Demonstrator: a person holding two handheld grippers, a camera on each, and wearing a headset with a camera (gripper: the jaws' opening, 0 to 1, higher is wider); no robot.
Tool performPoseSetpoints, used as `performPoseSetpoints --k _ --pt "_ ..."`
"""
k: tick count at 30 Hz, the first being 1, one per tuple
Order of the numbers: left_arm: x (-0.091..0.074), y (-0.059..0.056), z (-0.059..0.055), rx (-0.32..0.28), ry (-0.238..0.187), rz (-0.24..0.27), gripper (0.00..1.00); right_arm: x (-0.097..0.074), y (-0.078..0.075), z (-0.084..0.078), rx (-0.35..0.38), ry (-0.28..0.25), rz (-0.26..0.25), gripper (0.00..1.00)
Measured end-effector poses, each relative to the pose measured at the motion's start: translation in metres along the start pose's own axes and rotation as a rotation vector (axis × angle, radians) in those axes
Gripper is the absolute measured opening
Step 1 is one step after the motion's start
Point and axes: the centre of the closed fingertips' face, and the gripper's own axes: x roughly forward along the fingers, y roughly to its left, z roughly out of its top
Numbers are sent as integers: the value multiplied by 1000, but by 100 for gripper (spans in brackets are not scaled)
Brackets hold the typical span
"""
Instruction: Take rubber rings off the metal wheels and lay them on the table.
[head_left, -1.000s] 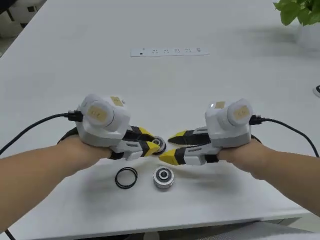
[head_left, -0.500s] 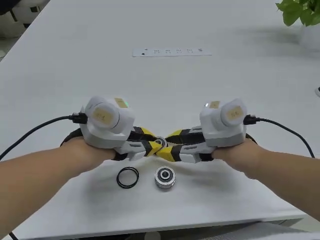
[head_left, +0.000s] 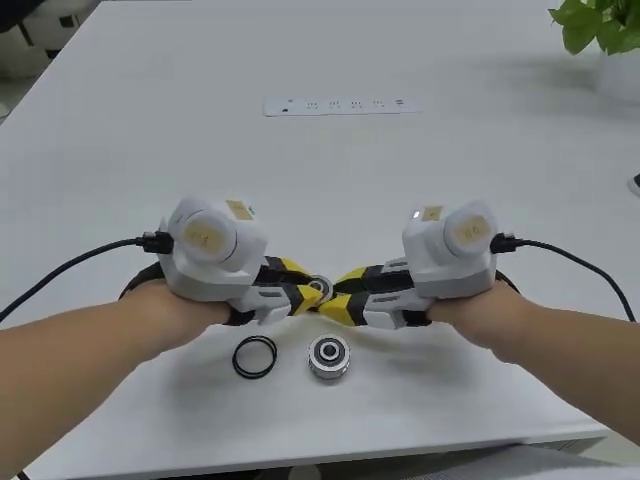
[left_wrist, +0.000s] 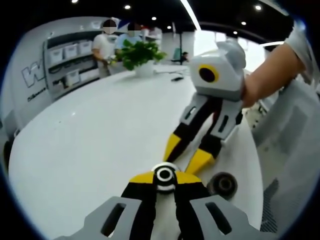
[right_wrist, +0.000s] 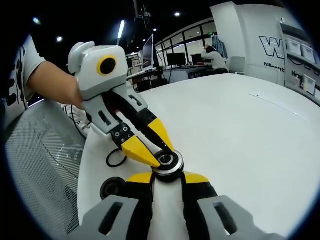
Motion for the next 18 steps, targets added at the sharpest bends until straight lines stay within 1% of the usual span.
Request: performPoseSetpoints --k 3,8,18 --pt "0 0 0 -2 -3 2 13 -1 0 -1 7 0 0 16" --pt "0 0 -1 1 2 3 13 -4 0 -3 21 1 4 9" --pt "-1 -3 -1 -5 -1 11 13 -5 1 -4 15 5 -1 5"
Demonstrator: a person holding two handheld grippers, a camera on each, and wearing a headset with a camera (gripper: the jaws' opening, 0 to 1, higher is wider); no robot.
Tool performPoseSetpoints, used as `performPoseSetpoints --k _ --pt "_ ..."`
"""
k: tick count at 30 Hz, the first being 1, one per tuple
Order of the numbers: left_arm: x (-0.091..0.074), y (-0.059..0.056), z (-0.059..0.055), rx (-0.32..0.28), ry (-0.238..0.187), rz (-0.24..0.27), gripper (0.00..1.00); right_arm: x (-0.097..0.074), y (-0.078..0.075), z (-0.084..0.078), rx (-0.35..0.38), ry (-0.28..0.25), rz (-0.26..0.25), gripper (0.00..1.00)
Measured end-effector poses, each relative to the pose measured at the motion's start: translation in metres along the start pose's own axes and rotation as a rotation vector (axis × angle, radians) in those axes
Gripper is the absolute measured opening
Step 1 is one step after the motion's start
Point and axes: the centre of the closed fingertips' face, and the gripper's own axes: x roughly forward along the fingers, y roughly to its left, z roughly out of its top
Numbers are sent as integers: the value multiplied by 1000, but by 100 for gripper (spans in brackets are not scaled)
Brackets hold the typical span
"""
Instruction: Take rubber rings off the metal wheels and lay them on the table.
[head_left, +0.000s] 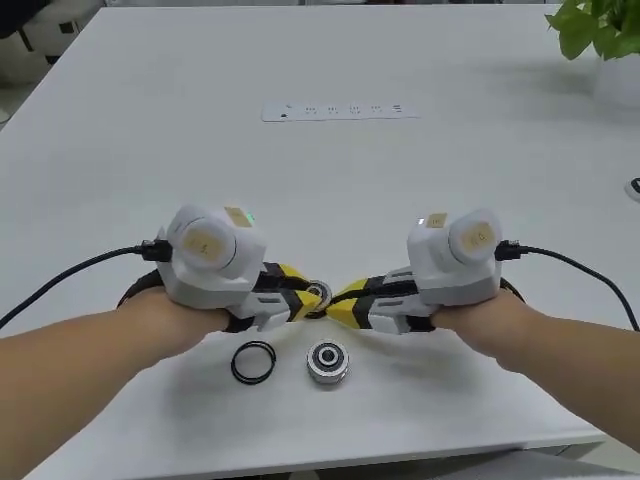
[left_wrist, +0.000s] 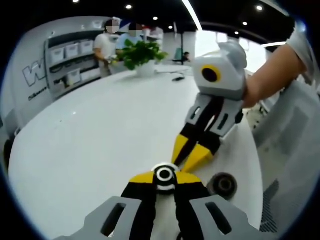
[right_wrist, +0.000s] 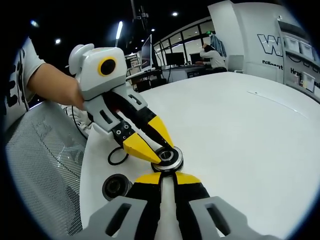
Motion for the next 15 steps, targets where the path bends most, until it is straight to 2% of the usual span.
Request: performPoseSetpoints --k 3,7,15 --pt "0 -1 0 -1 -1 0 13 0 0 0 -12 2 -8 7" --pt "-1 -2 1 0 0 -1 13 2 -4 4 -11 -24 -21 27" --pt "-1 -1 0 0 -1 -2 13 12 3 8 -45 -24 -11 26"
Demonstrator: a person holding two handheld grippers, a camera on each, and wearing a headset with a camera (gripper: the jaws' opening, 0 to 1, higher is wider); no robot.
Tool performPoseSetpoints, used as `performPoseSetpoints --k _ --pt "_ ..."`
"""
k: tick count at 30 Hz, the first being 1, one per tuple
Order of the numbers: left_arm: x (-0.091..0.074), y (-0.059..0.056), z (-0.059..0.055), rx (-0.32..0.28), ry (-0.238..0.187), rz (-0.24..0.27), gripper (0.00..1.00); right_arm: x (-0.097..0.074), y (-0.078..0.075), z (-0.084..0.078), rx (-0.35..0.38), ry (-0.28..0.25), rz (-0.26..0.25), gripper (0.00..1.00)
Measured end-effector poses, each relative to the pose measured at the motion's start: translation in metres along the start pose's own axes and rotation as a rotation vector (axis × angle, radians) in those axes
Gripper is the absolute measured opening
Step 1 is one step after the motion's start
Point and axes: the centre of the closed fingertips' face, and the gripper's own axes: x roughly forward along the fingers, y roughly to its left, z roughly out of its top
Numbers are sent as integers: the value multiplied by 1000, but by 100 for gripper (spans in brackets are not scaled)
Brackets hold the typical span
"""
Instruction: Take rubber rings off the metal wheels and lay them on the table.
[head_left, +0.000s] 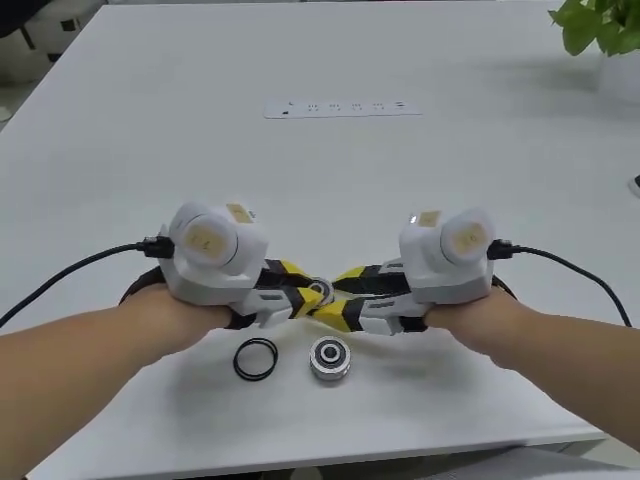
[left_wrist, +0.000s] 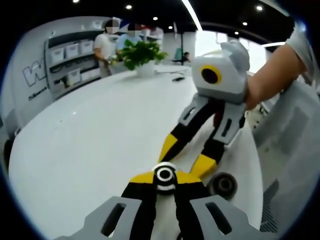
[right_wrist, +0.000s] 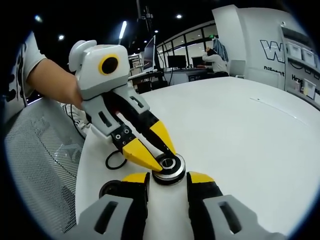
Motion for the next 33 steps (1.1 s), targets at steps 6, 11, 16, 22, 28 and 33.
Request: performPoseSetpoints --k 6,11,16,22,28,33 --pt "0 -1 0 -1 -2 2 13 0 -2 0 1 -3 -7 24" --pt "0 0 0 -1 -5 3 13 -5 -2 -3 -9 5 -6 20" --pt "0 0 0 -5 -5 5 13 -9 -4 -6 -6 6 -10 14" --pt "0 0 0 -9 -4 7 13 -10 -4 -6 -6 11 -12 10" --pt "0 0 0 -10 -3 11 13 -11 -7 -7 13 14 -23 3" --pt "0 1 0 -2 -2 15 13 -11 -9 -7 39 20 -32 1"
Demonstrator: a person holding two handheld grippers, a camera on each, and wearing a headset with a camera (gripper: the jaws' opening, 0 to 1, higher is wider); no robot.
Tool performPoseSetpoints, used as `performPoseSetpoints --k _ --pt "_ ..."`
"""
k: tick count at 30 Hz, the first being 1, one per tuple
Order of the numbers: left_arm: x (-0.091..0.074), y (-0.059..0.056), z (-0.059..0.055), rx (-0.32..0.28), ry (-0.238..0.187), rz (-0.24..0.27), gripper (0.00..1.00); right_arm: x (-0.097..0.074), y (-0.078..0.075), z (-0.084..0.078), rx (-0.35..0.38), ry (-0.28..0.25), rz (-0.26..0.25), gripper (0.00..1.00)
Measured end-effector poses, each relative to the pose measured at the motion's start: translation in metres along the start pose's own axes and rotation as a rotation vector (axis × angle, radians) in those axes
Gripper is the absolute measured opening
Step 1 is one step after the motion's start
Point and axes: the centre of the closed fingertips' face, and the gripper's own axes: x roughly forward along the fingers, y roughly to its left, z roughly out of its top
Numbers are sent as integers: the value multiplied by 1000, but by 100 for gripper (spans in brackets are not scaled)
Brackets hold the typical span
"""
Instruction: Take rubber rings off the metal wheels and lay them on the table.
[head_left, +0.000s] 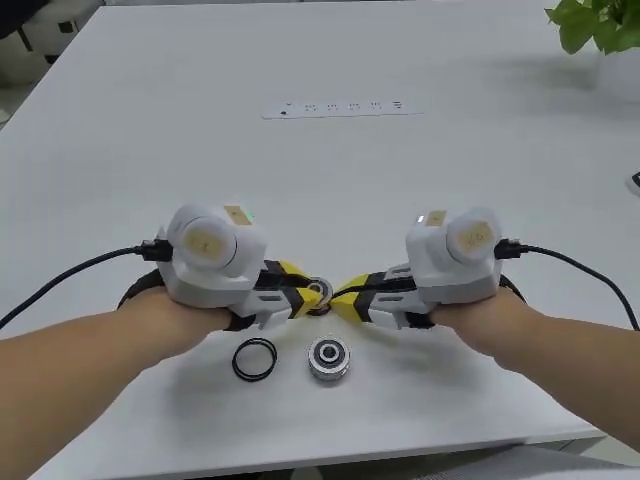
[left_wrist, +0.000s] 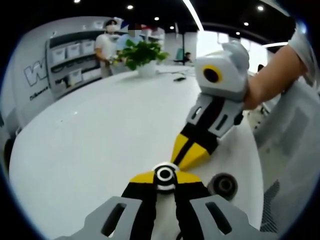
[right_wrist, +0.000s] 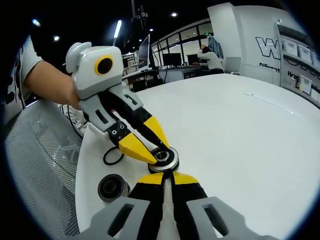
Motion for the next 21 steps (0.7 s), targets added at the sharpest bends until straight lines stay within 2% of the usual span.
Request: performPoseSetpoints --k 6,10,19,21 --pt "0 0 0 9 2 3 13 0 -2 0 34 4 -6 0" --pt "0 1 0 15 3 5 13 -2 -3 0 110 0 -11 0" --pt "0 1 -2 20 9 13 13 -6 -3 2 183 -17 -12 0" --pt "0 1 -2 16 12 14 12 -6 -6 2 221 -26 -17 0"
